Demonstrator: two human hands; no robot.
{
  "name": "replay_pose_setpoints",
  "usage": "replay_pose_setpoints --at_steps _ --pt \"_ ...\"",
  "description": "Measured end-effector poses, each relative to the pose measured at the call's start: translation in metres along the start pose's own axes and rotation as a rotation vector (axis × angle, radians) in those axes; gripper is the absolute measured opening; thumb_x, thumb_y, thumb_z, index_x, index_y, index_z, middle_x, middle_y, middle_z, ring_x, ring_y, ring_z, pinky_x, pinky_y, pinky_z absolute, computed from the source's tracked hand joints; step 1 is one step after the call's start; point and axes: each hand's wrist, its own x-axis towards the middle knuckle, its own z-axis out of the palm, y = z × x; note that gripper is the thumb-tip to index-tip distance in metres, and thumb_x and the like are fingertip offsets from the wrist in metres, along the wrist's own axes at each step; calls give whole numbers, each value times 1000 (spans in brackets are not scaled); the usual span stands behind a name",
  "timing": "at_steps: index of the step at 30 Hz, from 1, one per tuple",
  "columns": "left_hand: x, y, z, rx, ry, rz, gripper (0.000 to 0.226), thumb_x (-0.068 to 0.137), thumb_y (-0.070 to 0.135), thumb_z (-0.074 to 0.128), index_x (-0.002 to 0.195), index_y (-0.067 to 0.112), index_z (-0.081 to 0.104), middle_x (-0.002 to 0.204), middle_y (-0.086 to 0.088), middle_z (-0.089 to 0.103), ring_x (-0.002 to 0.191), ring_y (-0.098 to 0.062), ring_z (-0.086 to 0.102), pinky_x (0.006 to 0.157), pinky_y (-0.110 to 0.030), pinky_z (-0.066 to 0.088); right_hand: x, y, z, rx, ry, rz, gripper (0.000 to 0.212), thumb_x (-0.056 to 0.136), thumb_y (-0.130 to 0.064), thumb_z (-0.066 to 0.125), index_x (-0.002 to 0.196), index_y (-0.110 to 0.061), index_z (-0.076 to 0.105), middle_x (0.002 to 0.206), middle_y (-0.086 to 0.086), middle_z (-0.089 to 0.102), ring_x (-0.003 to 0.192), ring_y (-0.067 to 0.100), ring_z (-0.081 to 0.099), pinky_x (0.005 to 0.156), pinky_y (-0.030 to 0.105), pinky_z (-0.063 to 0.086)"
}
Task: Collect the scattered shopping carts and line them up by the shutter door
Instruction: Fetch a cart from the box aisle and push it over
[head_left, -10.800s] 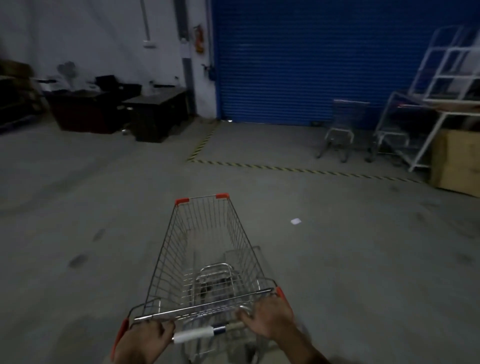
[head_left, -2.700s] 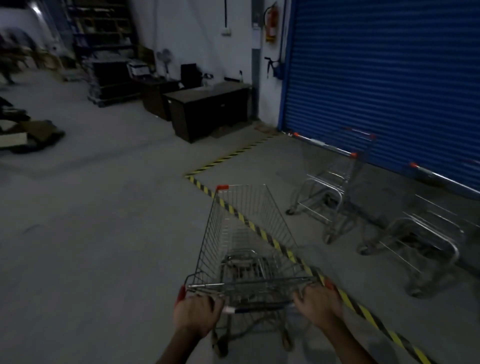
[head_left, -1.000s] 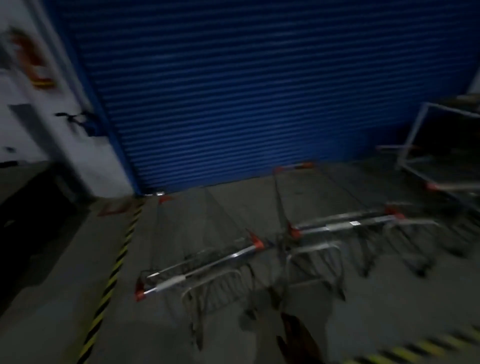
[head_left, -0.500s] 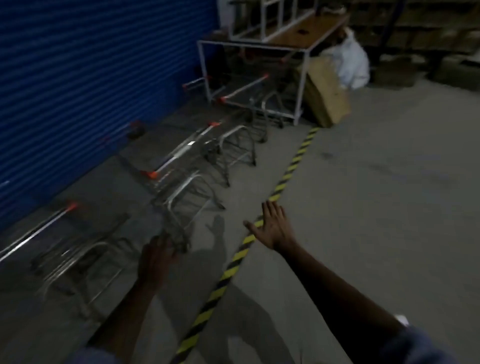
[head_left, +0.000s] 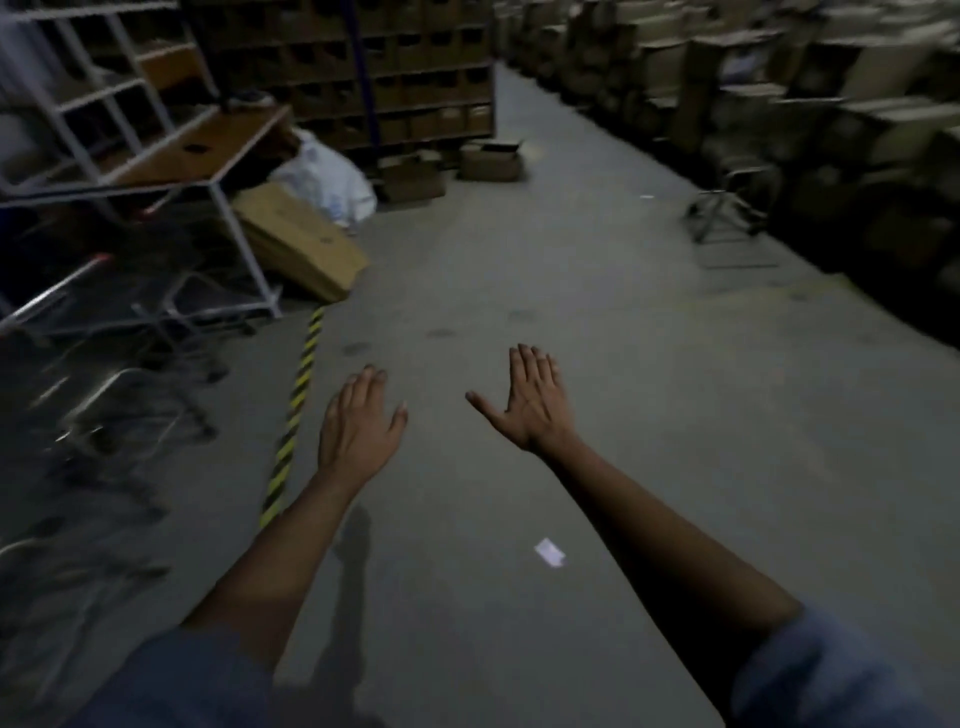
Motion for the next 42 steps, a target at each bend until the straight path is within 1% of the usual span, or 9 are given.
replay_pose_setpoints --at_steps 5,8,12,18,22,27,32,38,42 --pt "89 179 69 -88 -96 210 70 101 54 51 158 18 35 165 -8 37 151 -30 34 122 -49 29 3 188 -54 -20 74 245 119 88 -95 9 167 -6 11 175 13 12 162 28 6 132 45 0" --pt "146 282 119 -110 -141 329 73 100 58 46 159 16 35 165 -9 37 151 -30 34 122 -50 30 1 294 -73 -26 120 386 117 90 -94 12 167 -6 12 175 13 12 162 28 7 132 45 2" --pt "228 420 186 -148 -179 481 72 101 56 50 158 15 36 164 -10 38 151 -30 34 122 -51 30 20 425 -92 -65 158 533 116 91 -93 14 166 -5 13 175 14 13 162 29 8 132 45 2" --pt "356 600 259 -212 -276 618 73 102 59 45 159 15 34 166 -8 34 153 -28 30 123 -49 27 105 578 -134 -177 146 618 115 91 -93 15 166 -5 16 173 15 18 160 31 12 132 46 4" --pt "456 685 288 -173 -240 755 71 102 58 46 158 14 36 165 -9 37 151 -27 33 121 -49 29 192 658 -161 -230 161 634 113 93 -91 17 166 -6 17 172 15 21 160 31 15 132 46 5" --pt "575 756 332 -215 -219 713 69 102 55 49 155 11 41 159 -11 44 147 -29 38 117 -48 34 294 761 -169 -230 156 651 113 92 -92 19 165 -6 19 172 15 22 159 32 16 132 46 6" --pt "697 821 399 -211 -213 673 69 102 53 50 156 11 39 160 -12 42 148 -29 37 118 -47 32 404 883 -163 -196 138 686 115 91 -93 17 165 -5 17 172 16 20 159 33 15 132 46 6" --pt "865 913 470 -164 -214 596 71 102 54 49 157 12 36 162 -11 40 149 -29 35 119 -46 32 572 1051 -172 -152 108 657 122 86 -97 11 166 -5 16 173 17 17 160 34 14 132 47 6" --pt "970 980 493 -175 -147 548 68 103 54 47 156 12 38 161 -10 42 148 -28 36 118 -45 31 685 1151 -198 -146 102 603 123 85 -98 11 165 -4 18 172 18 20 159 33 16 131 48 8"
